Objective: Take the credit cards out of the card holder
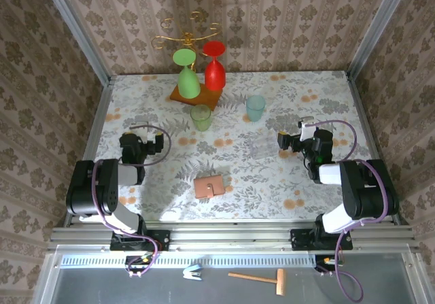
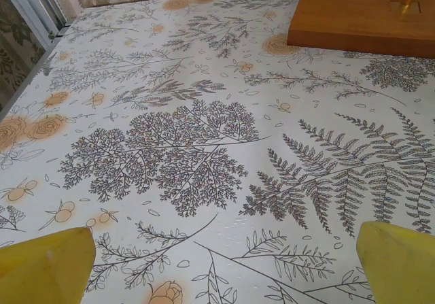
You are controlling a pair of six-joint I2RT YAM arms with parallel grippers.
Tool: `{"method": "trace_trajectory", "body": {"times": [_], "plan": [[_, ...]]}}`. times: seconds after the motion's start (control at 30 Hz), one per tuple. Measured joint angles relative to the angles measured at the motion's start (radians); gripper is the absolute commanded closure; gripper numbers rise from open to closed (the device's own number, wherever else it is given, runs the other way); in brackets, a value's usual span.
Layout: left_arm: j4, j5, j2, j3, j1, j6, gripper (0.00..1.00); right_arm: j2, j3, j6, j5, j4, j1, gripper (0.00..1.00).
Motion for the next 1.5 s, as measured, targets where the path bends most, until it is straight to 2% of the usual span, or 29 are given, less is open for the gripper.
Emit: {"method": "trace_trajectory", "body": {"times": [1.5], "plan": [[0.000,0.004,0.000,0.000,0.013,-0.001,0.00,0.000,0.000,0.005,0.017,0.000,-0.005,0.00]]}}
